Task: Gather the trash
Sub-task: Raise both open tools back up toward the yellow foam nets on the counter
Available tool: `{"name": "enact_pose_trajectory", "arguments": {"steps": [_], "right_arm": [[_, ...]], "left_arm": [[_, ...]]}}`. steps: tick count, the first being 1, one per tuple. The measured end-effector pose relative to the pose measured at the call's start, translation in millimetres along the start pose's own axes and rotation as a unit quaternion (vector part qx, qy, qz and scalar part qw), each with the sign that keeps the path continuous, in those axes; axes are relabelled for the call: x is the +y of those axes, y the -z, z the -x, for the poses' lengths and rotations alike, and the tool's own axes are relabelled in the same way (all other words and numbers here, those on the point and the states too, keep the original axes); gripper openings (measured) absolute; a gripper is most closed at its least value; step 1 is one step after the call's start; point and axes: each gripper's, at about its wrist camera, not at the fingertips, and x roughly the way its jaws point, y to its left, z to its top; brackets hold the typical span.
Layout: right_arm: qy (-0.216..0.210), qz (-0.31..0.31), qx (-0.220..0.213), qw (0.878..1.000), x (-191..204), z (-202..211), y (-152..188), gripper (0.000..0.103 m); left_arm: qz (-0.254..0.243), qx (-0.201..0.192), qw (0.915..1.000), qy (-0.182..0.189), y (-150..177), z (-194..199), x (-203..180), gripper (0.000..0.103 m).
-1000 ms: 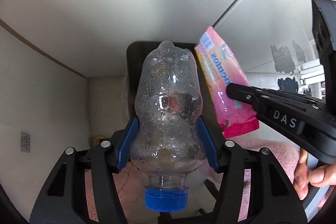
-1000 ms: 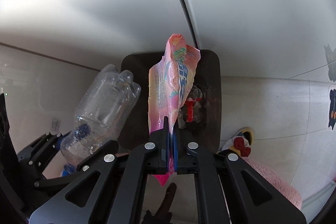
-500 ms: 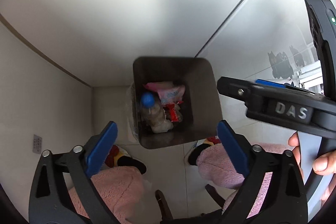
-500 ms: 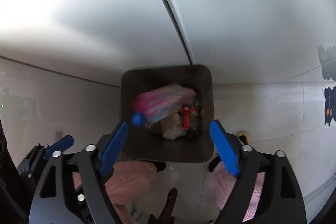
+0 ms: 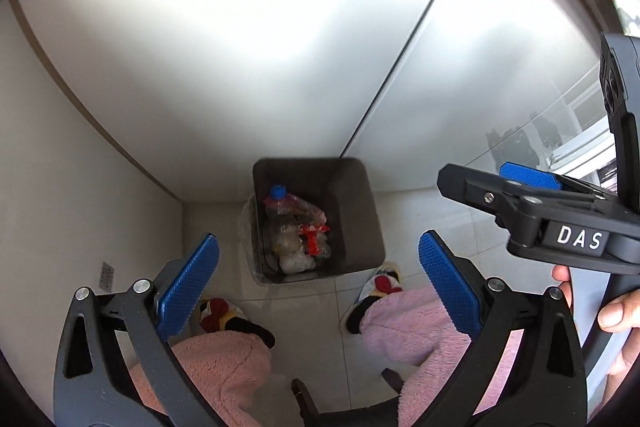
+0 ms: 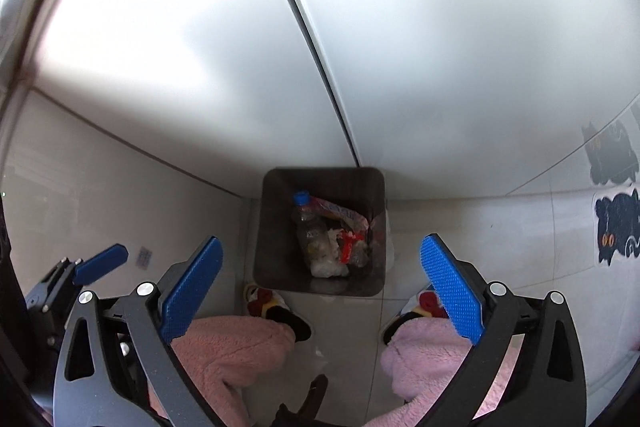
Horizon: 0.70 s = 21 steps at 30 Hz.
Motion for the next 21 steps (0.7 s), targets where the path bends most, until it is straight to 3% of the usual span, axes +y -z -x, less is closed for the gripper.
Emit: {"name": "enact_pose_trajectory", "arguments": {"steps": [8, 14, 21], "right_arm": [[-0.018, 0.012, -0.065, 0.998, 2.9, 91.0, -5.9, 0.1], [-0.019, 0.03, -0.118, 0.992, 12.0, 165.9, -31.9, 0.1], [-0.013, 0.046, -0.154, 0.987, 27.2, 220.2, -71.6, 0.1]], "left_arm": [[-0.01, -0.059, 0.9982, 0.002, -14.9, 75.2, -7.4, 0.095], [-0.015, -0.113, 0.9935, 0.0, -47.7, 135.4, -10.1, 0.095], [-0.012, -0.151, 0.9884, -0.011, -97.5, 185.3, -5.8, 0.095]]}}
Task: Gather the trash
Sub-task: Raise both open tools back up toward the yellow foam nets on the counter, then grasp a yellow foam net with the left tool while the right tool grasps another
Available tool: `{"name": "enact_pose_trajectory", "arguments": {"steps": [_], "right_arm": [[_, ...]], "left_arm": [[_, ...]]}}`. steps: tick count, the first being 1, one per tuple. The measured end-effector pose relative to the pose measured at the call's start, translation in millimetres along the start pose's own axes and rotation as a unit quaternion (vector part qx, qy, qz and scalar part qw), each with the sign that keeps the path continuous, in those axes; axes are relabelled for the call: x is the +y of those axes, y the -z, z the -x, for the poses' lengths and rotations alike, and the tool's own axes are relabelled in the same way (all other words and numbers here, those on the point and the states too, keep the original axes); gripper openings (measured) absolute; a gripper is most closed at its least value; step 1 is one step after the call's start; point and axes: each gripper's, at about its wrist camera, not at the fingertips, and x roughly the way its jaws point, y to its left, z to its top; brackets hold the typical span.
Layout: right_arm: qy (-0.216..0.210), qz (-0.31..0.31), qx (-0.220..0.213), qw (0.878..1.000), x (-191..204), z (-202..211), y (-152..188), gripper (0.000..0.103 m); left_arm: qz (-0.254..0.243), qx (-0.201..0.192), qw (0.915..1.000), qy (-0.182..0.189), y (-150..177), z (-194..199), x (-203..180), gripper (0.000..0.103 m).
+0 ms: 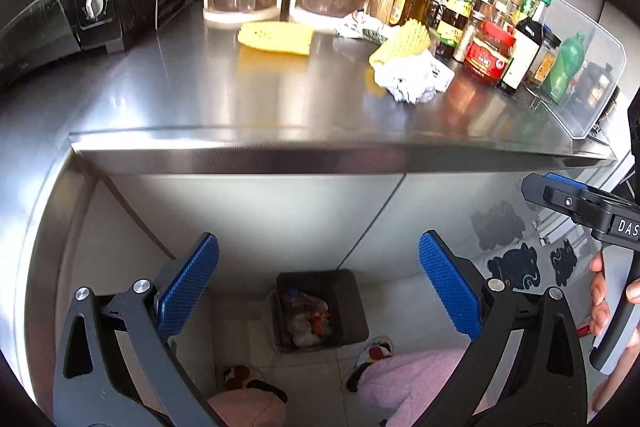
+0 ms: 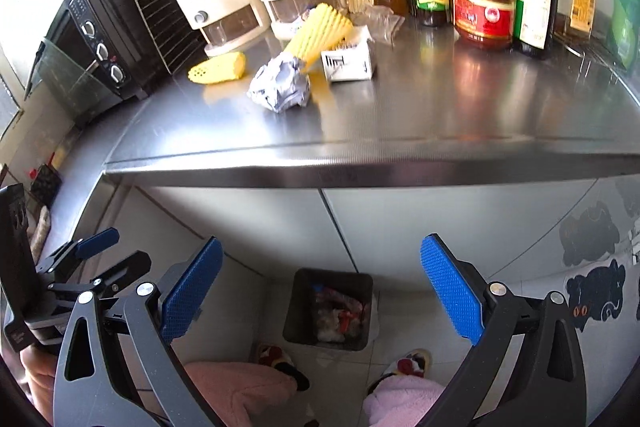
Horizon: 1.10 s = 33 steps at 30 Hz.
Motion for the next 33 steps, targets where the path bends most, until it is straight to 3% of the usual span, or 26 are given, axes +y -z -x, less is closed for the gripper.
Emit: {"name": "enact_pose_trajectory", "arguments": {"steps": [8, 17, 20, 24, 27, 33], "right_arm": [[0.006, 0.001, -0.02, 1.0, 7.5, -5.5, -48.6, 0.1], [-0.008, -0.013, -0.029, 0.999, 6.7, -25.8, -112.2, 0.098], [-0.019, -0.017, -0.023, 0.999, 8.2, -38.2, -131.2, 0.081], [-0.027, -0.024, -0.006, 0.999, 9.0, -58.9, -153.3, 0.058], [-0.03, -0.035, 0.01, 0.999, 5.8, -75.2, -166.1, 0.044], [-0.019, -0.049, 0.03, 0.998, 1.8, -100.5, -173.4, 0.043]], "left_arm": [[-0.016, -0.027, 0.9993, -0.02, -56.2, 7.1, 4.8, 0.095], [-0.005, -0.038, 0.9986, -0.036, -122.2, -27.7, 18.0, 0.095], [-0.001, -0.041, 0.9986, -0.033, -141.3, -39.9, 22.7, 0.089], [-0.001, -0.028, 0.9992, -0.029, -164.0, -59.7, 24.7, 0.067], [0.0, -0.019, 0.9995, -0.025, -176.0, -75.8, 24.9, 0.061], [-0.003, -0.007, 0.9997, -0.023, -191.7, -103.9, 25.3, 0.061]]}}
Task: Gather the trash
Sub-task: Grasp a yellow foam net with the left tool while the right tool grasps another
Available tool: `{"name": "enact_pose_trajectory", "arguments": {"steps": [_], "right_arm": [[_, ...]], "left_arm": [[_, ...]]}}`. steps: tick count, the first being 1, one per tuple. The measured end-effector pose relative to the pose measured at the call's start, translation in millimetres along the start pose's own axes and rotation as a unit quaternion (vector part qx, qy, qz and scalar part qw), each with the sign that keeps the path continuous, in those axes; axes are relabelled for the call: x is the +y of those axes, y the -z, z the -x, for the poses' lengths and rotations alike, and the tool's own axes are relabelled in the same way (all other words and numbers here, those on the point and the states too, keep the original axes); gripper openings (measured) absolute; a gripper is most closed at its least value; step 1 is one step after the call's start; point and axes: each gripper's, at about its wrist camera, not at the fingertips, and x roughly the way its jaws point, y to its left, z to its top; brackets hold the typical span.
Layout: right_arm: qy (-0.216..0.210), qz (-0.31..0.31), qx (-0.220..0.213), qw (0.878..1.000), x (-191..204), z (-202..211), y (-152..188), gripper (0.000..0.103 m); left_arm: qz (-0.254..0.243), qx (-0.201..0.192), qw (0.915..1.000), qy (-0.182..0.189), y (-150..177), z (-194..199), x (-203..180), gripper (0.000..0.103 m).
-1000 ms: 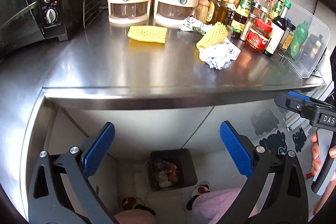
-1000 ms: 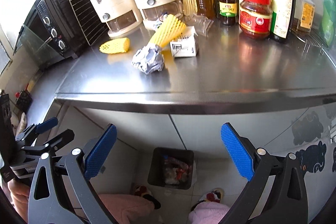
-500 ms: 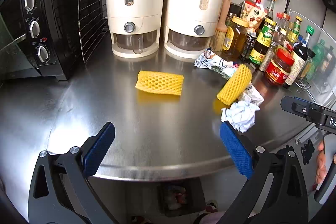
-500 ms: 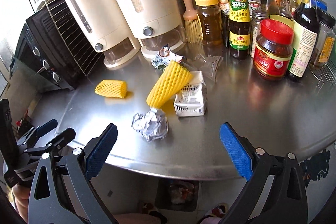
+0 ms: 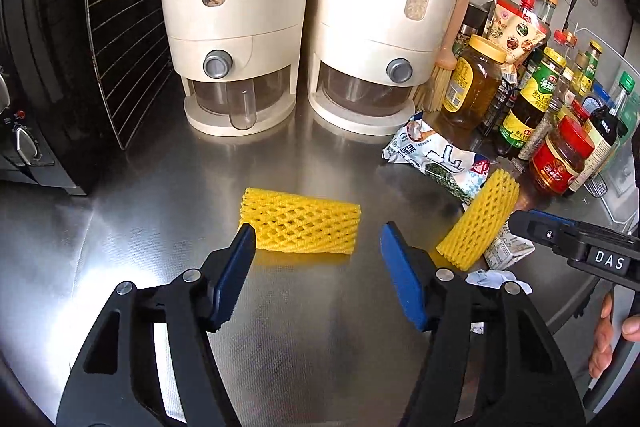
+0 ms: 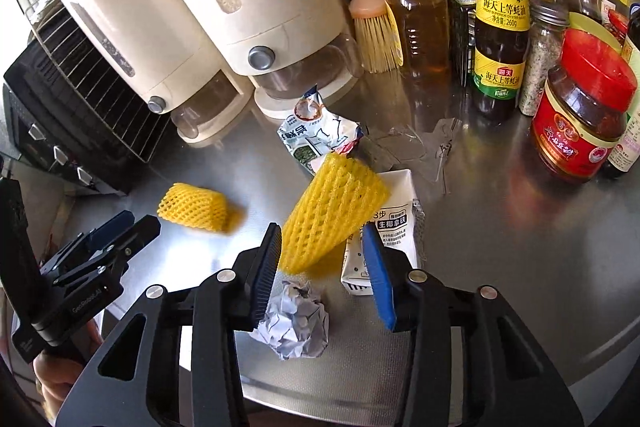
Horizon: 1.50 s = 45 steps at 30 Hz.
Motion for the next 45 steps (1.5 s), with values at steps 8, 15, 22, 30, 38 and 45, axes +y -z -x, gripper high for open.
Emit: {"name": "enact_pose_trajectory", "arguments": {"steps": [8, 15, 22, 30, 38, 45], "right_arm": [[0.009, -0.003, 0.013, 1.0, -1.9, -24.4, -7.2, 0.044], [0.017, 0.006, 0.017, 1.0, 1.7, -36.6, -14.8, 0.044], [0.02, 0.012, 0.02, 1.0, 3.3, -47.5, -17.5, 0.029], [0.006, 0.029, 0.0, 1.0, 14.3, -36.0, -16.3, 0.012], [-0.018, 0.042, -0.025, 0.999, 29.6, -2.3, -14.2, 0.012], [-0.028, 0.056, -0.045, 0.997, 45.8, 33.5, -4.2, 0.012]], "left_arm": [[0.0, 0.023, 0.9997, 0.001, -7.7, -36.1, 4.6, 0.061], [0.01, 0.05, 0.9986, 0.011, -11.2, -63.2, 11.1, 0.055], [0.003, 0.052, 0.9986, 0.006, -10.6, -68.1, 11.7, 0.026], [-0.004, 0.05, 0.9988, 0.002, -7.0, -63.1, 10.6, 0.005], [-0.023, 0.029, 0.9993, -0.009, -4.3, -32.4, 2.1, 0.003], [-0.029, 0.0, 0.9994, -0.018, -2.2, 20.4, -7.6, 0.003]]}}
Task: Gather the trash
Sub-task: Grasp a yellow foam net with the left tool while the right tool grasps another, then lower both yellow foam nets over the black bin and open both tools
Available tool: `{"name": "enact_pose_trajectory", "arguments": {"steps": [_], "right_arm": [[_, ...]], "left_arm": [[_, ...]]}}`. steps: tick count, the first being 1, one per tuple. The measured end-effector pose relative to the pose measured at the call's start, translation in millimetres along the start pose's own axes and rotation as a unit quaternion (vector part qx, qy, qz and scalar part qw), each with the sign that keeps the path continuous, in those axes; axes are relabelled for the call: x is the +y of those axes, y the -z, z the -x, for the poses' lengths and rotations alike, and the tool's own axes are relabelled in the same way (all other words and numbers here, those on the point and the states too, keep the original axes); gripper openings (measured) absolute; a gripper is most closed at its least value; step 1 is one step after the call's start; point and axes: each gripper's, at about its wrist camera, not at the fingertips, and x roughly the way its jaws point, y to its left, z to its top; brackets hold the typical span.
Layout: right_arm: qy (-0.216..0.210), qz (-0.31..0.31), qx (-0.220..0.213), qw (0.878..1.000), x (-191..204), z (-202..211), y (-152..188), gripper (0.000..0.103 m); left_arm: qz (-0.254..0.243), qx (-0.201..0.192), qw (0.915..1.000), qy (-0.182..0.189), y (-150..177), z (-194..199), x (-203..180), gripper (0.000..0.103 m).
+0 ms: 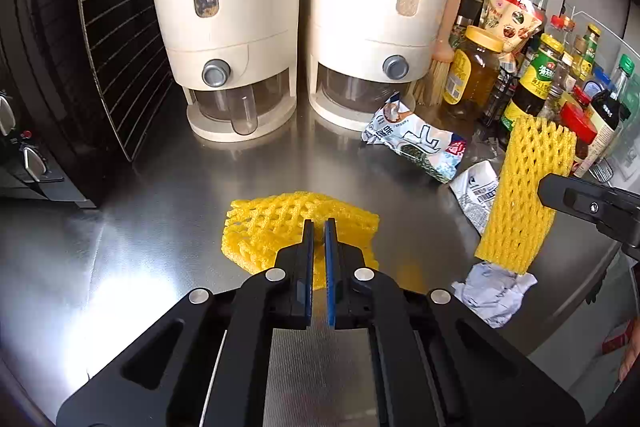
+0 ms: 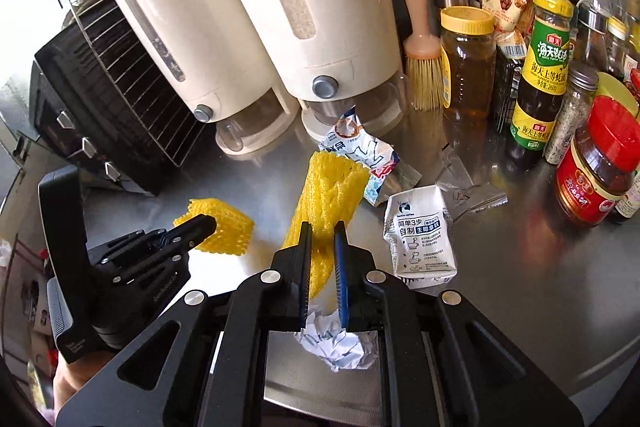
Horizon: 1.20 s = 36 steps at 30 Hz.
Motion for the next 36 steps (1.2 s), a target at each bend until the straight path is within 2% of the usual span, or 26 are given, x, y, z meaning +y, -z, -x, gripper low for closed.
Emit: {"name": "enact_pose_trajectory", "arguments": {"steps": [5, 9, 16, 22, 28, 36], "right_arm": [[0.017, 0.017, -0.014, 1.0, 10.5, 36.9, 16.2, 0.012], [0.021, 0.03, -0.017, 0.999, 19.5, 66.2, 39.3, 0.012], [0.031, 0.046, -0.02, 0.998, 26.9, 101.7, 103.8, 0.012], [0.031, 0.061, -0.002, 0.998, 25.8, 115.6, 165.2, 0.012], [0.04, 0.064, 0.041, 0.996, 11.4, 92.9, 231.1, 0.012], [0.036, 0.019, 0.107, 0.993, -23.1, 22.1, 298.5, 0.012]], "left_arm": [[0.002, -0.01, 0.9999, -0.005, 15.6, 43.4, -10.4, 0.004], [0.003, -0.014, 0.9999, 0.001, 40.5, 80.3, -22.5, 0.004], [-0.007, -0.019, 0.9996, 0.022, 102.1, 130.8, -49.1, 0.005], [-0.019, -0.018, 0.9989, 0.039, 161.5, 155.0, -62.0, 0.005], [-0.016, 0.0, 0.9988, 0.046, 223.5, 141.9, -71.0, 0.005], [0.003, 0.056, 0.9959, 0.071, 283.9, 75.4, -71.6, 0.005]]}}
